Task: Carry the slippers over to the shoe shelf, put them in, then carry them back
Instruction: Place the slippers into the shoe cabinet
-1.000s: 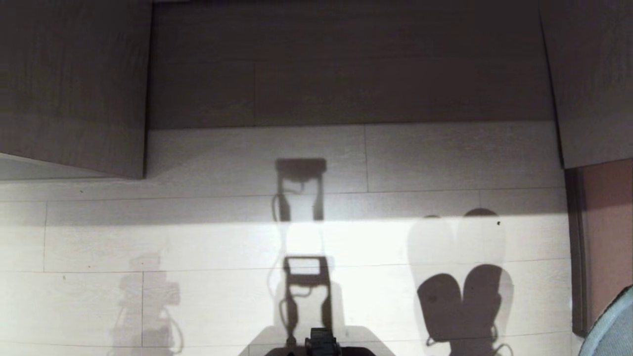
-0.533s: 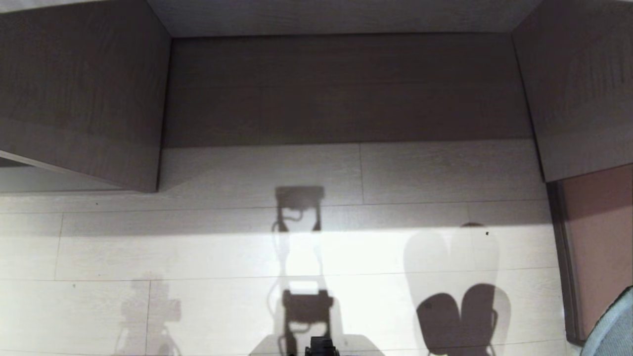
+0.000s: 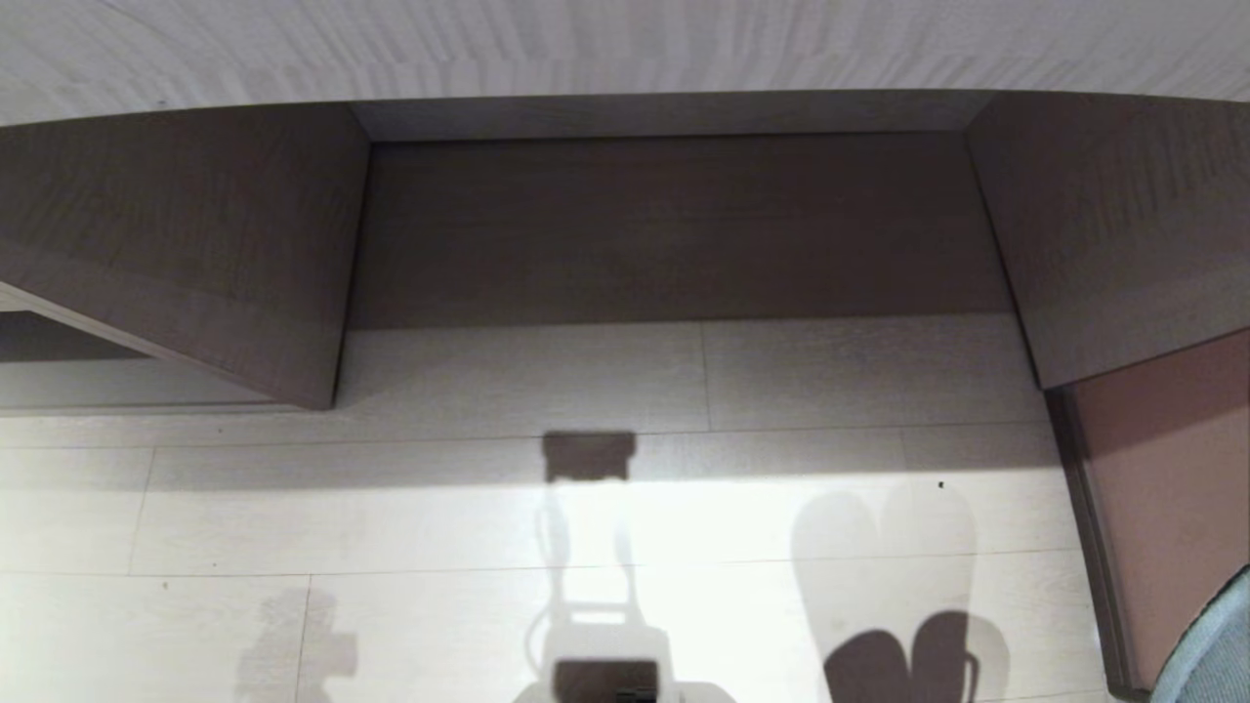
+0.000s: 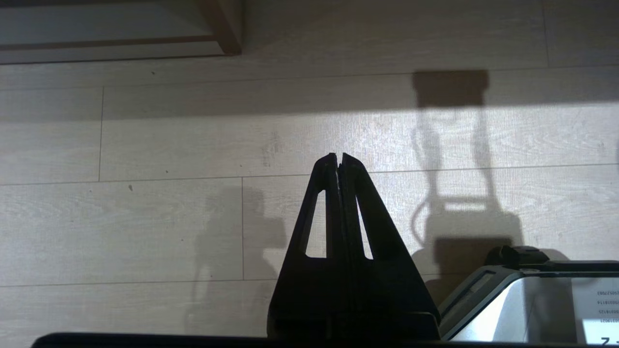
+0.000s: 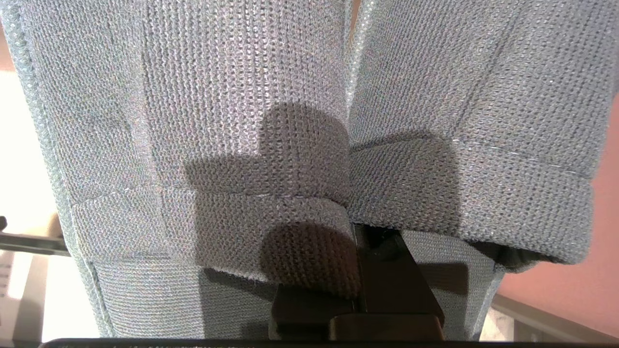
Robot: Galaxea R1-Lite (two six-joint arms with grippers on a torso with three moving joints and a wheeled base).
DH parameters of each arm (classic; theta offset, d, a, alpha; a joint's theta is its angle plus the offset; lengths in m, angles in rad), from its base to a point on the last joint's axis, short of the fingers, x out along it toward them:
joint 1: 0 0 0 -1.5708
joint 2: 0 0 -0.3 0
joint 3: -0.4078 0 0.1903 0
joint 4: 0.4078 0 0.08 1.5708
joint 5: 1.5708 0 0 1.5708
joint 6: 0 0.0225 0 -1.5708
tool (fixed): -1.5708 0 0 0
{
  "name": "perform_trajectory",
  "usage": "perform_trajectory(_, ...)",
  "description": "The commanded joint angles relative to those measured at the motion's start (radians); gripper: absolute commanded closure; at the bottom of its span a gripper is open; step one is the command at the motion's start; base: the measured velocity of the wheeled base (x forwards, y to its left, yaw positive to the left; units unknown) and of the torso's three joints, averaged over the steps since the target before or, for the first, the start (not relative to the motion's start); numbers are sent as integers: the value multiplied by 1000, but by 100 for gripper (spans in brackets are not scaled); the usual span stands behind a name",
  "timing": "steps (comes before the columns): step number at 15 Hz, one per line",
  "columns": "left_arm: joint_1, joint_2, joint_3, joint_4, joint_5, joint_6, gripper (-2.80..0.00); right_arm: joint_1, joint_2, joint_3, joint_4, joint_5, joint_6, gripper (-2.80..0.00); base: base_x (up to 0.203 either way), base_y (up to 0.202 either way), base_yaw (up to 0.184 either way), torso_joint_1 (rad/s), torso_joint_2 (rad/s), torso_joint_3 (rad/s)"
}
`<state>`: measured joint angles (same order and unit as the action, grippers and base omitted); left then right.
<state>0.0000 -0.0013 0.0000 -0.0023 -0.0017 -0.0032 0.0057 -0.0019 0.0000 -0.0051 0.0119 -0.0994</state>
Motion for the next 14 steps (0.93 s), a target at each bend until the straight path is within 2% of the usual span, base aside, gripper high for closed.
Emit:
perform_trajectory(1, 0, 1, 0, -1, 0, -1, 0, 0, 2, 0, -1, 0, 1, 0, 0, 0, 0, 2, 2, 198)
perform_trajectory(14, 0, 1, 0, -1, 0, -1, 0, 0, 0, 0, 1, 0, 14, 0, 0, 0, 0, 1, 2, 204)
